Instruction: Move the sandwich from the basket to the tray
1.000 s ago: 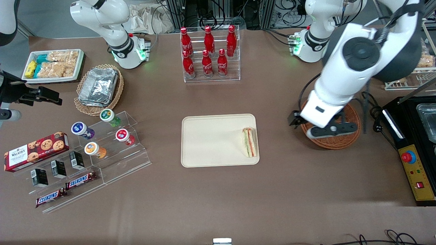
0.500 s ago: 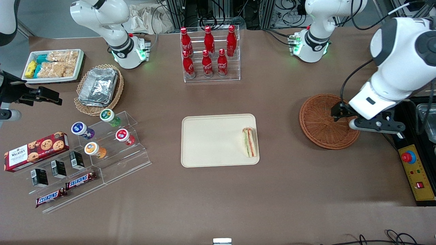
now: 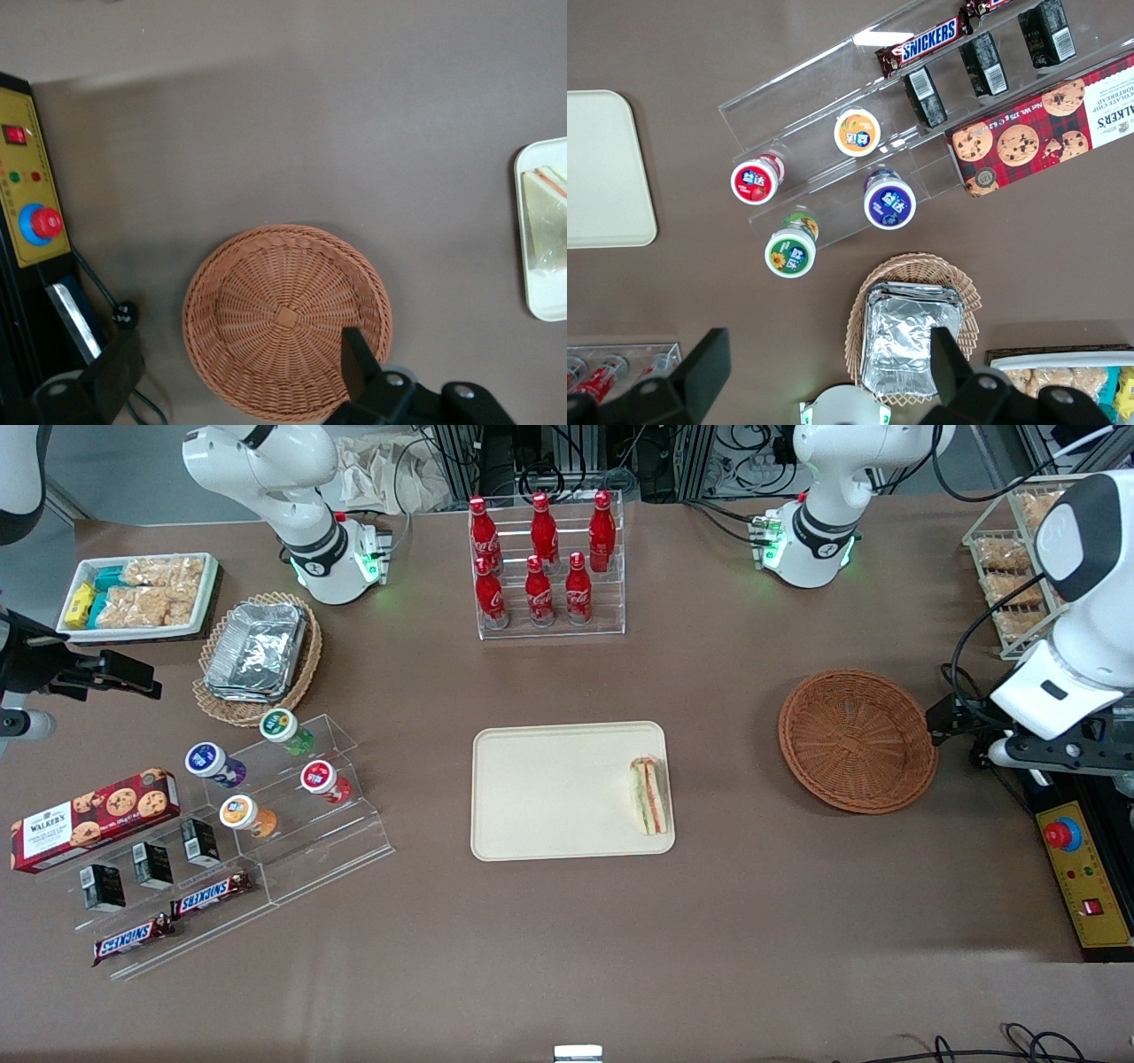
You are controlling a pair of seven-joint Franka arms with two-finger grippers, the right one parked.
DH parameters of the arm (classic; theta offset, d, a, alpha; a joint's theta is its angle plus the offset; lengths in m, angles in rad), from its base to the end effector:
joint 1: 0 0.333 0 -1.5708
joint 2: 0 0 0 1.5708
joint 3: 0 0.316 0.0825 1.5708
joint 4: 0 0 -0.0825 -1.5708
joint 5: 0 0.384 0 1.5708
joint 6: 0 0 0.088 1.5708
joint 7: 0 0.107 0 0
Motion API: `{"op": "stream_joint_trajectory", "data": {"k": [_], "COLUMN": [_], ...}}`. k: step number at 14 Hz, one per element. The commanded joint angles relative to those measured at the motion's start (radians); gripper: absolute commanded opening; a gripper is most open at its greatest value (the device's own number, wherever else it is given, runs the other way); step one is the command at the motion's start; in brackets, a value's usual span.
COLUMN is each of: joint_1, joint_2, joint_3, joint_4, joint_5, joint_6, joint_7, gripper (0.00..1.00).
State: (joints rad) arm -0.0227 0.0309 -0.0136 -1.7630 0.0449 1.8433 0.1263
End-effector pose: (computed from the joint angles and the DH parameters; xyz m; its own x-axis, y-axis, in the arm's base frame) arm 0.5779 -0.0173 0.5393 0.9839 -0.1736 0.0433 -0.1715 -0.9840 -0.0492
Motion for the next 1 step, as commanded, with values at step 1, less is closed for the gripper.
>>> {"op": "stream_joint_trajectory", "data": {"k": [1], "joint_1": [-0.006], "joint_2": [0.018], "joint_3": [0.007], "joint_4": [0.051], "joint_5": [0.0], "joint_6": [-0.048], "joint_7": [0.078], "gripper": [1.0]}}
